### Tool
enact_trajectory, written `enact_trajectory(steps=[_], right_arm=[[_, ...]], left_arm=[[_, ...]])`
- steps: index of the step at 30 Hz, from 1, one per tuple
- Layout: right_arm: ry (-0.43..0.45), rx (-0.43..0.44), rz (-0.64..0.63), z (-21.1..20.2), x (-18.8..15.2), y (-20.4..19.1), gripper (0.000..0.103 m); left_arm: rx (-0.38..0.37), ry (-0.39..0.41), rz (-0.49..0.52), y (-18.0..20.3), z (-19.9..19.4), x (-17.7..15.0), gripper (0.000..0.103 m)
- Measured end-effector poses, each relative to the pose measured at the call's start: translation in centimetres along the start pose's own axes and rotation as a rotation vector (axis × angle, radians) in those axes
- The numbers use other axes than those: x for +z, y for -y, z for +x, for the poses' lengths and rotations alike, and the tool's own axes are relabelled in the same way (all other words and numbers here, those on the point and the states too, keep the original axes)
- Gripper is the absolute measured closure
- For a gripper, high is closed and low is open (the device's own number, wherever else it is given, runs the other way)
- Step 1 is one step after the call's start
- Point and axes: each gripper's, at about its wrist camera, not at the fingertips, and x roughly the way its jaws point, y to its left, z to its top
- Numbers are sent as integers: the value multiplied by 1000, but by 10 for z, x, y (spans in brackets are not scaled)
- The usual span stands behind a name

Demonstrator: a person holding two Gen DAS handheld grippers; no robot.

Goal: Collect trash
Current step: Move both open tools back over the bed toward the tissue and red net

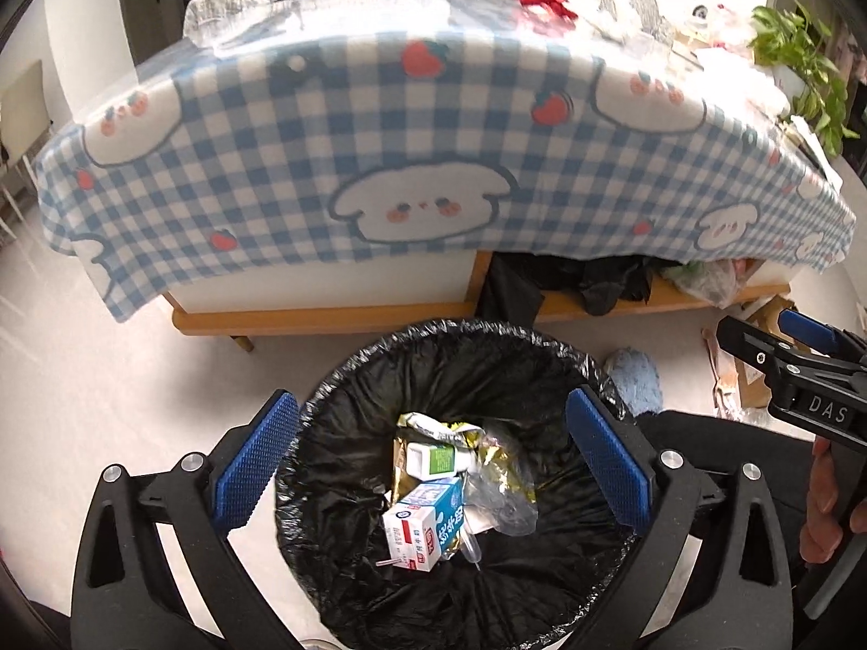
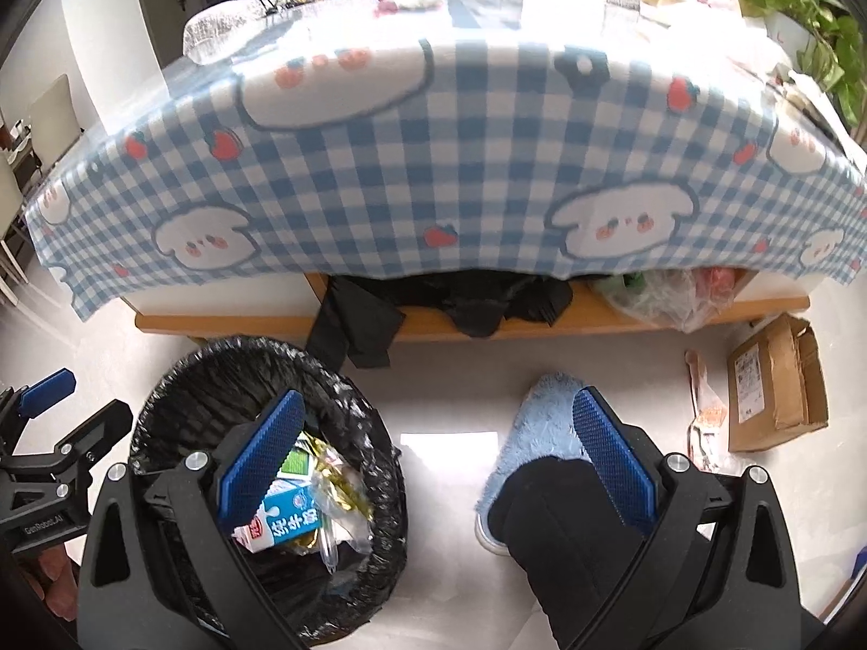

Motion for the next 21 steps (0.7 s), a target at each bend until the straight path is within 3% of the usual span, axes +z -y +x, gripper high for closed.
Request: enact_trajectory(steps=[21], right_arm=[[161, -17, -8, -61, 76, -17, 7]], left_arm=[[26, 70, -12, -24, -54, 63, 6]])
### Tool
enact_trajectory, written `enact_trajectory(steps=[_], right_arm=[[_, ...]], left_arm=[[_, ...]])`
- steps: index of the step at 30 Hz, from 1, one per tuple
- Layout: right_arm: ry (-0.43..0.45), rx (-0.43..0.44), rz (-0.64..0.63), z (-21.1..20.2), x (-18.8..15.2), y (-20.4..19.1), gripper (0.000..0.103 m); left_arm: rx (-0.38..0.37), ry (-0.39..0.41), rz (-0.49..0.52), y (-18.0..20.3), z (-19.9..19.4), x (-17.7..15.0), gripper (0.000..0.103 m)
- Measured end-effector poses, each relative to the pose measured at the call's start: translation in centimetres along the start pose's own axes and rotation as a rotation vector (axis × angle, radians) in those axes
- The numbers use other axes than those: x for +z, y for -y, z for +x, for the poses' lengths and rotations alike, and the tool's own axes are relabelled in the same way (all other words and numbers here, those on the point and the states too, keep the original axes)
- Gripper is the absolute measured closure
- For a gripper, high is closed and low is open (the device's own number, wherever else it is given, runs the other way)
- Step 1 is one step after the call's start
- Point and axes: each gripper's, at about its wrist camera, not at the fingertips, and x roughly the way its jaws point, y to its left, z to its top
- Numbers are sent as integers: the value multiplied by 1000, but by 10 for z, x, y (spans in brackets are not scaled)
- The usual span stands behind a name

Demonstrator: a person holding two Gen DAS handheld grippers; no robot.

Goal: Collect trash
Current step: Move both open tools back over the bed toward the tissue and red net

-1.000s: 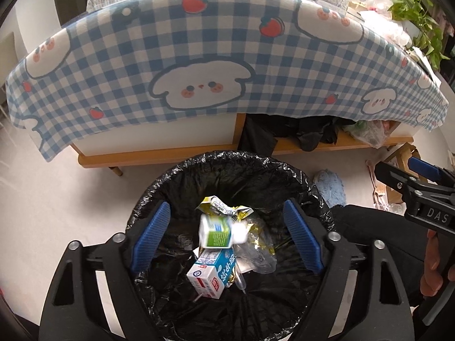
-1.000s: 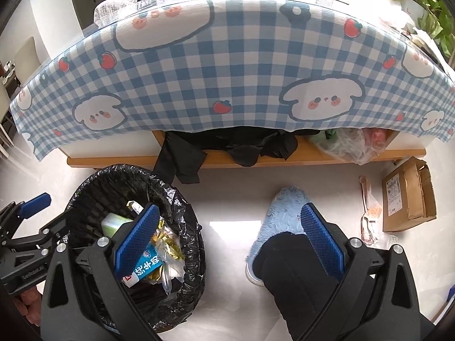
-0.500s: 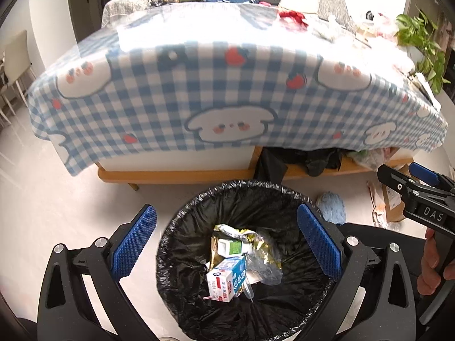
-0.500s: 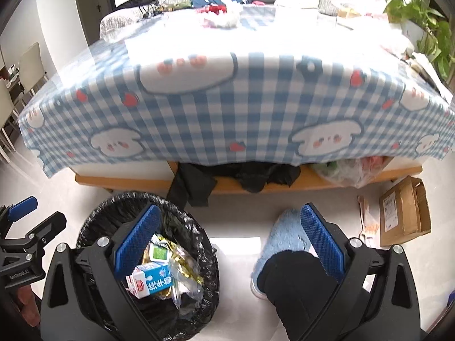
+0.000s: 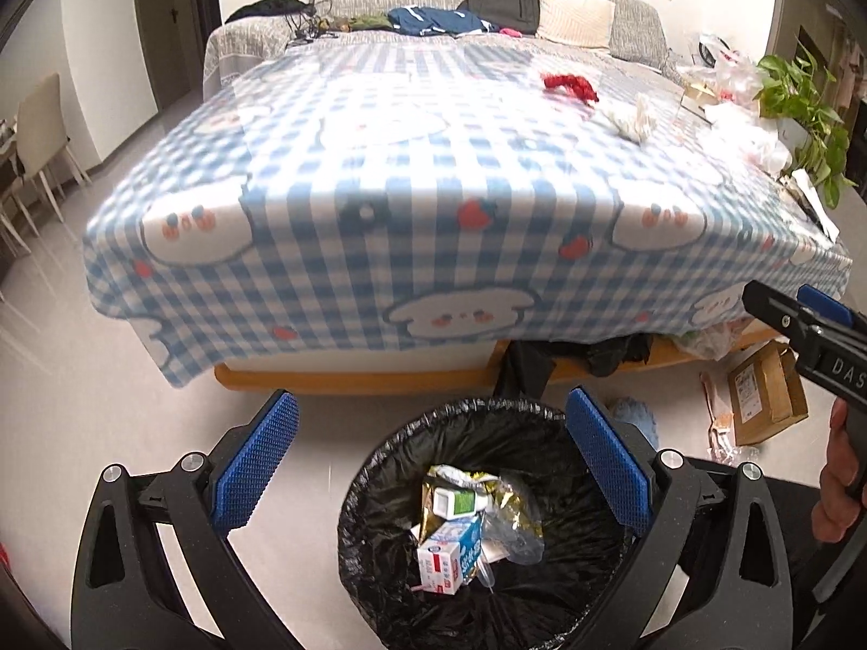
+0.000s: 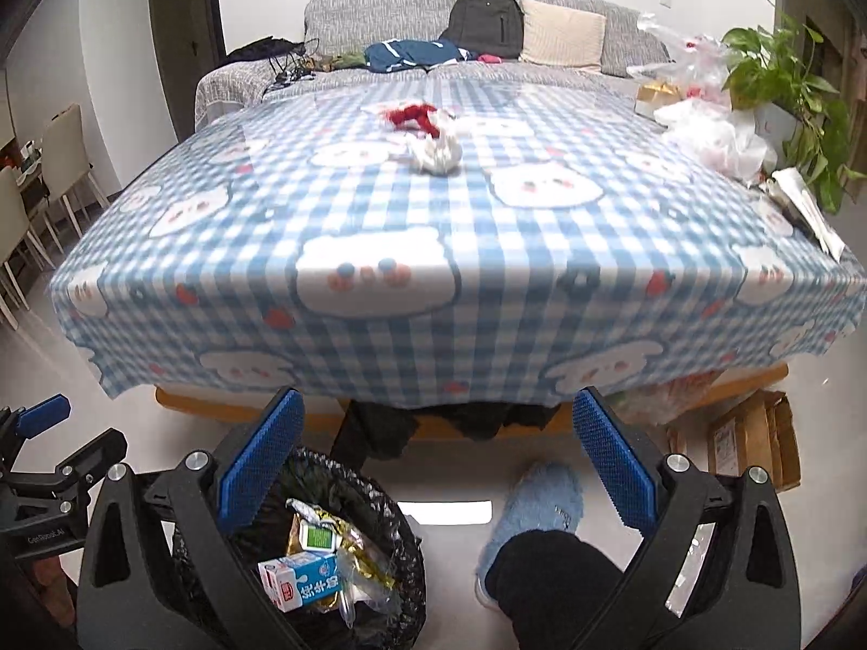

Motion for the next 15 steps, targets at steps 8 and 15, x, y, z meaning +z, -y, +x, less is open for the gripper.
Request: enact_trajectory(steps=[8, 15], right_arm=[[36, 2, -29, 0, 42, -3, 7], [29, -7, -32, 19, 73, 0, 11]], left_arm=[[-8, 35, -24, -6, -6, 50, 6], [-9, 62, -19, -2, -1, 103, 6]])
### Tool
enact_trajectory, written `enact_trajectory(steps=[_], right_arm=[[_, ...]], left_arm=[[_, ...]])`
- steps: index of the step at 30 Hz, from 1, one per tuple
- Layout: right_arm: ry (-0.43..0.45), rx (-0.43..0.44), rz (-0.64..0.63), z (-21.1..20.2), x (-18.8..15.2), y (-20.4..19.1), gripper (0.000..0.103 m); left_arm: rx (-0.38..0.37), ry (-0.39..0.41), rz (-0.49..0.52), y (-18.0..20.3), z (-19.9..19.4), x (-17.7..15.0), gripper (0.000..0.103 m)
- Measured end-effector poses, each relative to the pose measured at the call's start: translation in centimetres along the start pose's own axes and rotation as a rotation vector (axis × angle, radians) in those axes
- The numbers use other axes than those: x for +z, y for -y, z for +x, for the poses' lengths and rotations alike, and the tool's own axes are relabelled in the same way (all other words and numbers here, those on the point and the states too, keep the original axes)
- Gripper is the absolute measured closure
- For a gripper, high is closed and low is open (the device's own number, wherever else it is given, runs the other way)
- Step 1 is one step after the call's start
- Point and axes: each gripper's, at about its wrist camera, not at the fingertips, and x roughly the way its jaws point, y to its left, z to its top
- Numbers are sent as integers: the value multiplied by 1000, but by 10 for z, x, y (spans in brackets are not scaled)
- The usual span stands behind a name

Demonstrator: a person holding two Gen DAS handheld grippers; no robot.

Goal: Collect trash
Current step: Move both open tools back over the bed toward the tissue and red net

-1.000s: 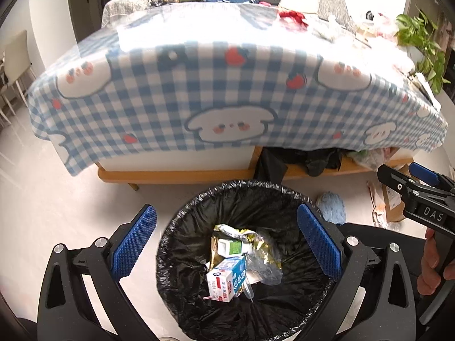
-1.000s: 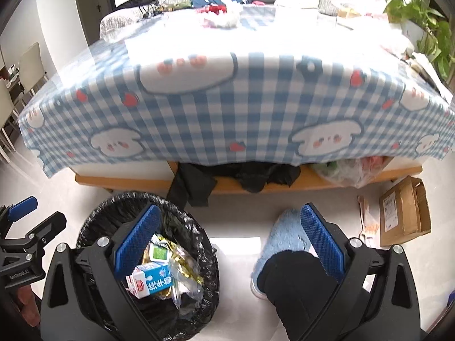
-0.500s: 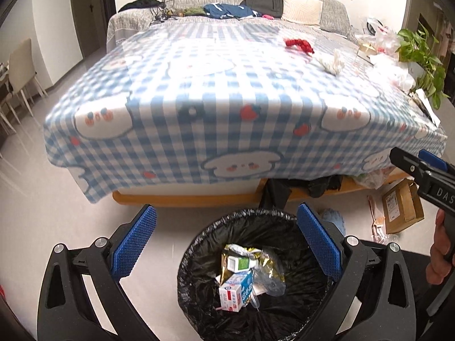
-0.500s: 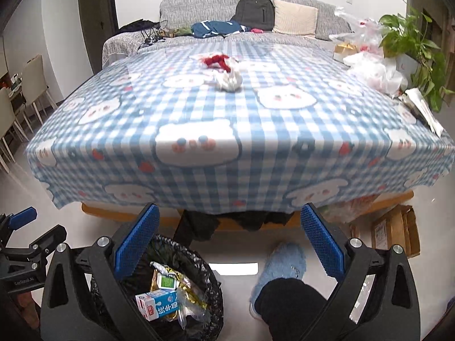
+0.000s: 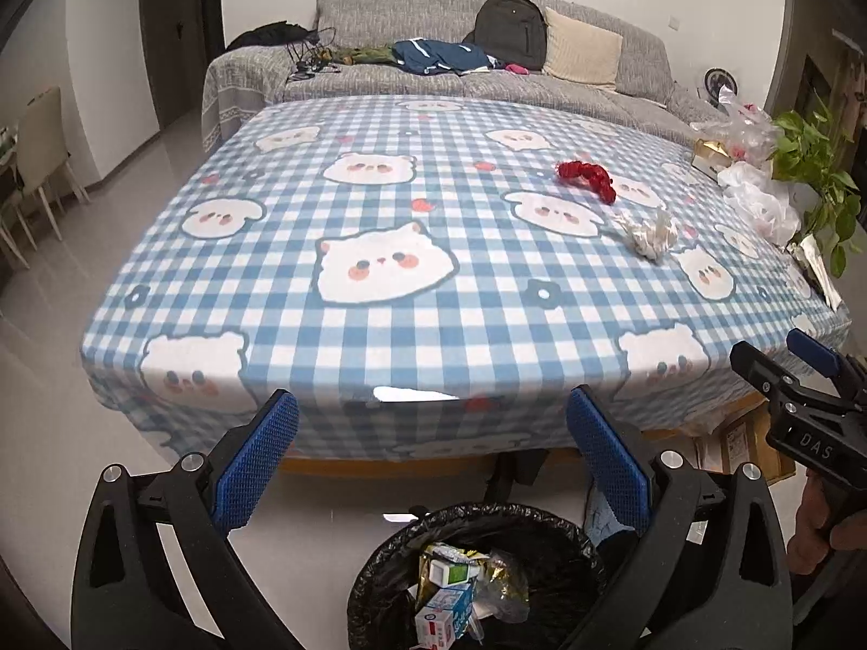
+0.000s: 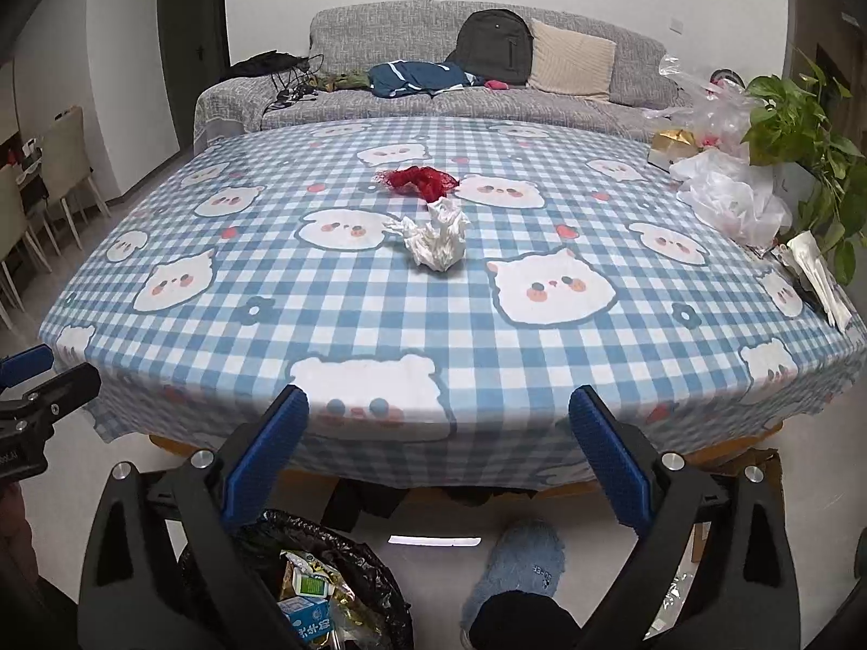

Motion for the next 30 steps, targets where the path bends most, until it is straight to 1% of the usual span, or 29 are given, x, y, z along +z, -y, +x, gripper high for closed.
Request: enact_trajectory(steps=[5, 10, 12, 17, 24, 30], right_arm=[[-30, 9, 22, 25, 22, 6, 18], [-46, 9, 14, 47, 49, 6, 21], [-43, 6, -8, 54, 62, 3, 22], [-41, 3, -45, 73, 86, -4, 23], [-74, 3, -49, 102, 105, -6, 26], [-130, -1, -63, 127, 106, -6, 35]], left_arm=[[-4, -11, 0, 2, 15, 25, 6], [5, -28, 10, 0, 30, 43, 6], [2, -36, 8, -4, 37, 49, 6], [25, -48, 6, -12, 53, 67, 6], [28, -52, -13, -23, 68, 87, 6], [19, -58, -18, -21, 81, 99, 6]])
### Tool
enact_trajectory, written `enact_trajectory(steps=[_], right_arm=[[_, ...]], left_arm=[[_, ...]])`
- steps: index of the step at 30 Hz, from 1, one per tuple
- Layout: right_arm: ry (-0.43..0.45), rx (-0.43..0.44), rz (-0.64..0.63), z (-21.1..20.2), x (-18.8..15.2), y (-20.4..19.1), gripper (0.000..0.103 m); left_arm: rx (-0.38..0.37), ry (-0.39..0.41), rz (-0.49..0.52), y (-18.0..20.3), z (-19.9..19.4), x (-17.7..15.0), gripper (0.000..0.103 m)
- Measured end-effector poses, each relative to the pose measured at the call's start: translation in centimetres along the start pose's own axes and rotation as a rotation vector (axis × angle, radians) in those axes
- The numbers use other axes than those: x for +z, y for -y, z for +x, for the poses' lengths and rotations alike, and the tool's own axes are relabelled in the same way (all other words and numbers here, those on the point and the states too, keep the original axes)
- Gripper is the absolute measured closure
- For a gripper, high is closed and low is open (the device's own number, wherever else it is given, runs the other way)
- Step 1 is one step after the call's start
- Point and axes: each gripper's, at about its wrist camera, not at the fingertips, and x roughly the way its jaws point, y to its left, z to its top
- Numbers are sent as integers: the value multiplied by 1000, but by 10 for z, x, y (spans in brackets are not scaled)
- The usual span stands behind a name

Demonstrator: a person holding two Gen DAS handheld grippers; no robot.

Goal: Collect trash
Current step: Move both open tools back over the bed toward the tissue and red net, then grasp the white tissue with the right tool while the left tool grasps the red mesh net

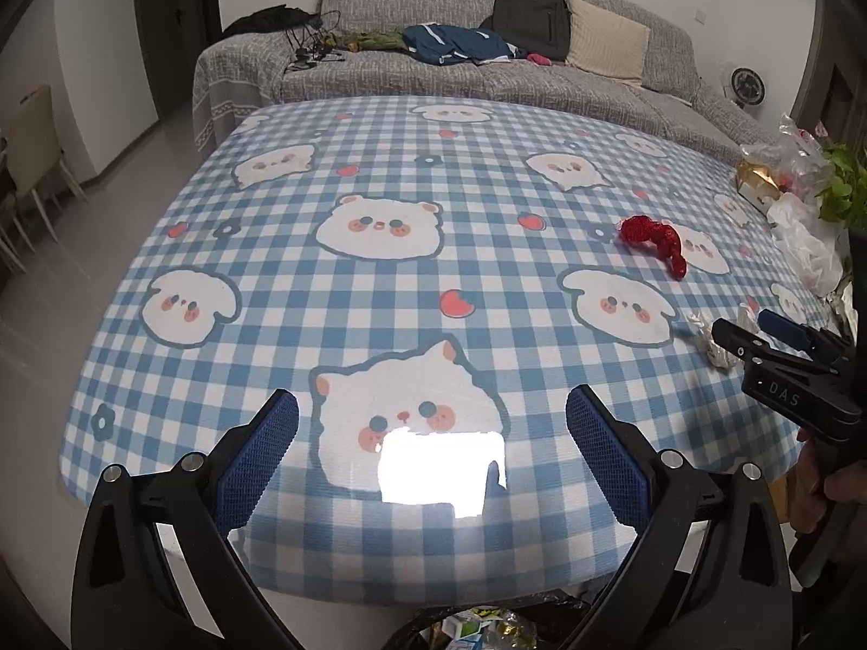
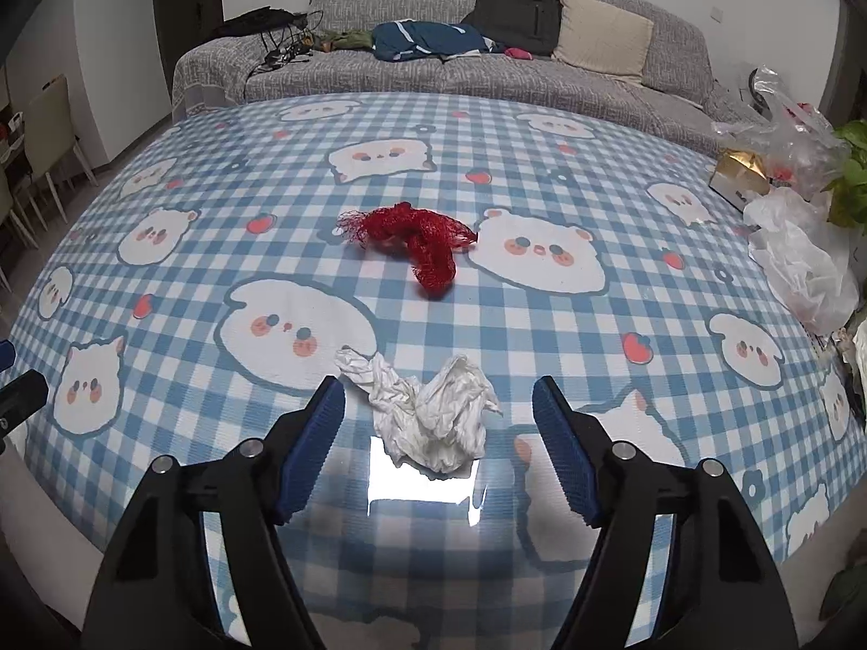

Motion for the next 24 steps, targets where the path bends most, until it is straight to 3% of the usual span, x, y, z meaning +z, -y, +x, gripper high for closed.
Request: enact_trajectory(steps=[9, 15, 24], right_arm=[[-62, 7, 1, 24, 3, -7, 57], [-72, 21, 12, 27, 4, -6, 83], [-38, 39, 72, 7, 8, 38, 89]], left_arm=[[-27, -10, -9, 12, 16, 11, 6], [-36, -14, -4, 21, 23, 13, 6], [-45, -1, 12, 55, 30, 26, 6]])
